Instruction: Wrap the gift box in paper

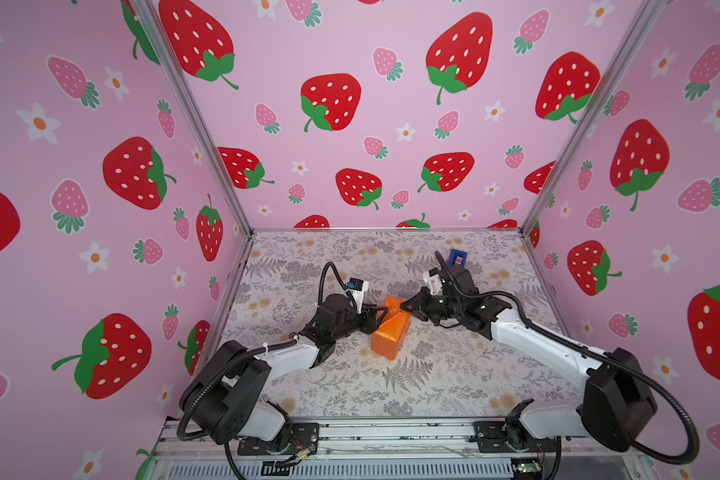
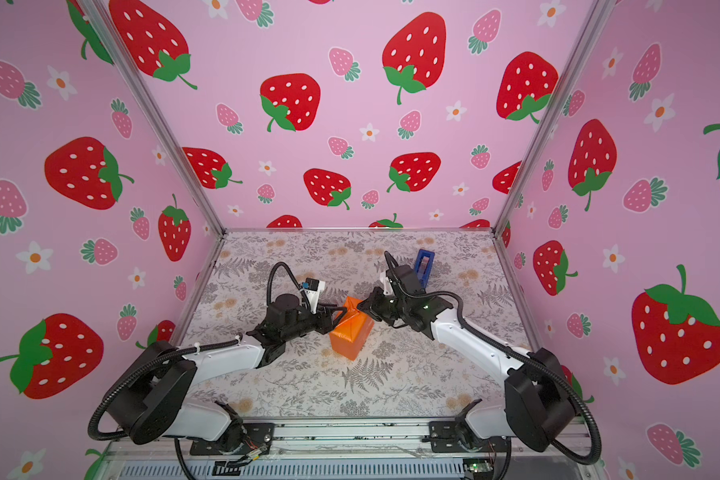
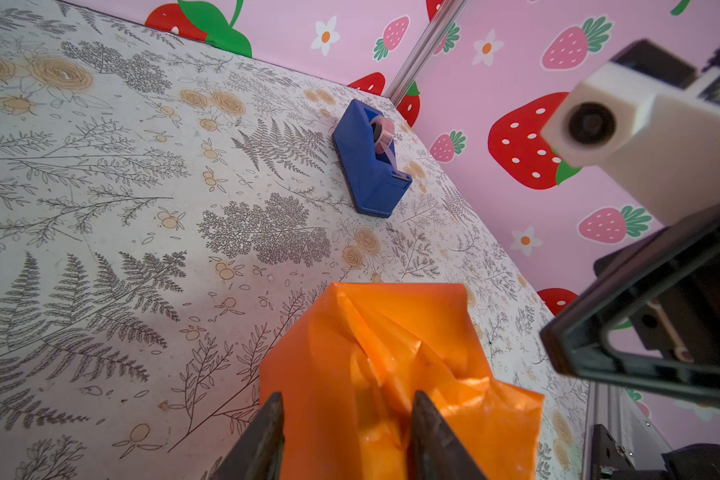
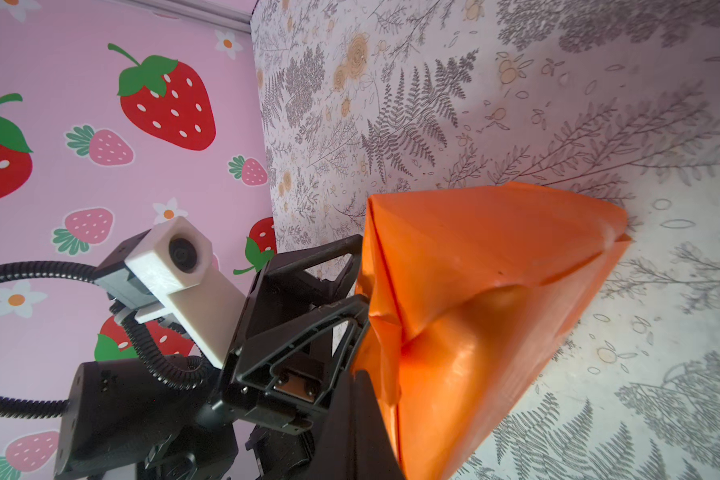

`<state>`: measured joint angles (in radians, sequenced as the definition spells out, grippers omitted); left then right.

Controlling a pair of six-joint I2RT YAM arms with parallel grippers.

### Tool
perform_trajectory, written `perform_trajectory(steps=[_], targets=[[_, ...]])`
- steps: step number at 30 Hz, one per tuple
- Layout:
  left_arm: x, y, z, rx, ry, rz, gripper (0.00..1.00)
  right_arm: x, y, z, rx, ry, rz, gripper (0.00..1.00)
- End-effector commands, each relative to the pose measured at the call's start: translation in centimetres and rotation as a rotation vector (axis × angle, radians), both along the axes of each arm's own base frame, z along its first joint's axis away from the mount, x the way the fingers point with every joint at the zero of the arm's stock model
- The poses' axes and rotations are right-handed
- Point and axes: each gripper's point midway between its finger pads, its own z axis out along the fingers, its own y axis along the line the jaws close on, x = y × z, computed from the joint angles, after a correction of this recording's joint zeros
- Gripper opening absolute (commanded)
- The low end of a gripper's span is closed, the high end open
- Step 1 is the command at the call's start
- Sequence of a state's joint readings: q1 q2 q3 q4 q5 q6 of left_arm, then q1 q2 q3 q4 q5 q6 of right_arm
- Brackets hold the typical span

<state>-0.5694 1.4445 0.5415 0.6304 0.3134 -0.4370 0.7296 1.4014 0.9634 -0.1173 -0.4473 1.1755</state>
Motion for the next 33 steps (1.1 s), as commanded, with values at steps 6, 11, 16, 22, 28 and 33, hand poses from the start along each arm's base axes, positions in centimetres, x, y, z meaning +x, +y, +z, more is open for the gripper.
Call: perform_trajectory(steps=[6, 11, 16, 22, 28, 33], targets=[[-0.9, 0.1, -2.0, 0.056, 0.049, -0.022, 0.5, 0.3, 2.7, -1.3, -0.005, 0.013, 0.089, 0.0], [-1.0, 0.1, -2.0, 0.056, 0.049, -0.027, 0.5, 0.1, 2.2, -3.5, -0.071, 0.035, 0.099, 0.0], [-1.1, 0.3, -1.5, 0.058, 0.042, -0.026, 0.5, -0.9, 0.3, -5.3, -0.122, 0.058, 0.07, 0.0], [-1.5, 0.5, -0.3, 0.065, 0.021, -0.029, 0.5, -1.7, -0.9, -6.2, -0.146, 0.07, 0.053, 0.0], [-1.4, 0.7, -0.5, 0.067, 0.031, -0.027, 0.51, -1.9, -1.3, -6.2, -0.151, 0.07, 0.046, 0.0], [-1.3, 0.4, 1.7, 0.058, 0.04, -0.039, 0.49, -2.1, -1.4, -6.8, -0.156, 0.075, 0.055, 0.0]])
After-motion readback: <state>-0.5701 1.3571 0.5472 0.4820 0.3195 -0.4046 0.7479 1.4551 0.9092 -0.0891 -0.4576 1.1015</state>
